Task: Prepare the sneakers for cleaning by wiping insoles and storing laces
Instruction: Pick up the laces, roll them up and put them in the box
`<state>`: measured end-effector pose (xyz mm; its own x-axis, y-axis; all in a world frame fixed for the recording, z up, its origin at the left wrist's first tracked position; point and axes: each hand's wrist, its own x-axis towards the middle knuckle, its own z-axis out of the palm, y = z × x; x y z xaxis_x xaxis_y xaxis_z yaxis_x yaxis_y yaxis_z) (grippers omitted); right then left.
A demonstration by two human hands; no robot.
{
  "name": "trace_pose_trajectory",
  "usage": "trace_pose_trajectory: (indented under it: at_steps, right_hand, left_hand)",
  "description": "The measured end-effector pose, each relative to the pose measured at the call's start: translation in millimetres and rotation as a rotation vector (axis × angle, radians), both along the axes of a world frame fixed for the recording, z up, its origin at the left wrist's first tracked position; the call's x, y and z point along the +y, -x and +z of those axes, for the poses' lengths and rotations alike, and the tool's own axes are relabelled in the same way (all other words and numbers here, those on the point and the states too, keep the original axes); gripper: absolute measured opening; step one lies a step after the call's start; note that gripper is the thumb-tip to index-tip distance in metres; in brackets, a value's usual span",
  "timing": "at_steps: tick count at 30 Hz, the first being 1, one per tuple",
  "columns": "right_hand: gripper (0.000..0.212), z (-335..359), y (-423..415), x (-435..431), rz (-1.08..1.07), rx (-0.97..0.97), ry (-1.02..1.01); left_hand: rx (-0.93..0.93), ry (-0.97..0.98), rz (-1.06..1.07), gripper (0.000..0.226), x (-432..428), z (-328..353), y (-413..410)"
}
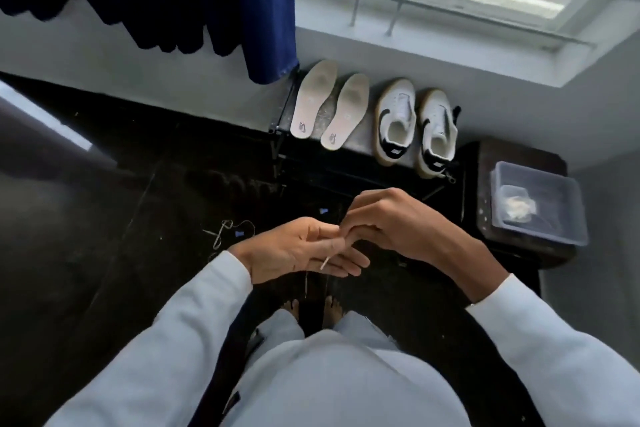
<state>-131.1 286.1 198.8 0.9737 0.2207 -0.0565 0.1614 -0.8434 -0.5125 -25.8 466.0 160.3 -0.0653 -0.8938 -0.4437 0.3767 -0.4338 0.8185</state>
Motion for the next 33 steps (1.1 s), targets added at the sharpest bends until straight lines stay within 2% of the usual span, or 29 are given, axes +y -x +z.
trace_pose_trajectory:
  at_steps: [5,9,11,13,15,19,22,26,29,33]
  right_hand:
    - [0.008,42.4,10.8,12.3,-0.094,-0.051,-0.074]
    - [0.008,52.7,18.8,7.4,-0.318,-0.082,-0.323]
    - [0.005,45.2,28.9,11.7,-0.42,-0.102,-0.523]
    - [0.007,31.1,40.9,24.1,-0.5,-0.177,-0.619]
    - [0.012,17.3,55.2,41.0,-0.609,-0.221,-0.609]
    - [0.025,14.1,88.4,62.9,-0.657,-0.115,-0.533]
    - [0.022,30.9,114.7,51.3,-0.64,-0.111,-0.518]
    - [0.019,74.1,143.7,15.0,-0.614,-0.103,-0.621]
    - [0.02,100.2,150.3,-23.0,-0.636,-0.176,-0.665]
    - [0.027,100.8,144.8,-76.4,-0.693,-0.215,-0.536]
  left_hand:
    - [-0.112,0.077,-0.071,0.03,9.7,41.0,5.7]
    - [-0.056,0.17,-0.087,0.035,10.1,68.8,8.4]
    - [0.018,0.24,0.002,0.037,6.7,82.3,13.7]
    - [0.06,0.301,0.171,0.04,-0.7,91.1,23.2]
    - [0.058,0.318,0.357,0.04,-12.1,93.2,33.3]
    - [-0.043,0.283,0.589,0.038,-38.3,85.2,53.2]
    - [-0.192,0.218,0.64,0.038,-58.3,77.3,72.0]
    - [-0.41,0.112,0.593,0.036,-80.3,63.7,106.7]
    - [-0.394,0.085,0.504,0.033,-91.6,58.1,142.3]
    - [-0.158,0.043,0.427,0.038,-102.8,67.4,180.7]
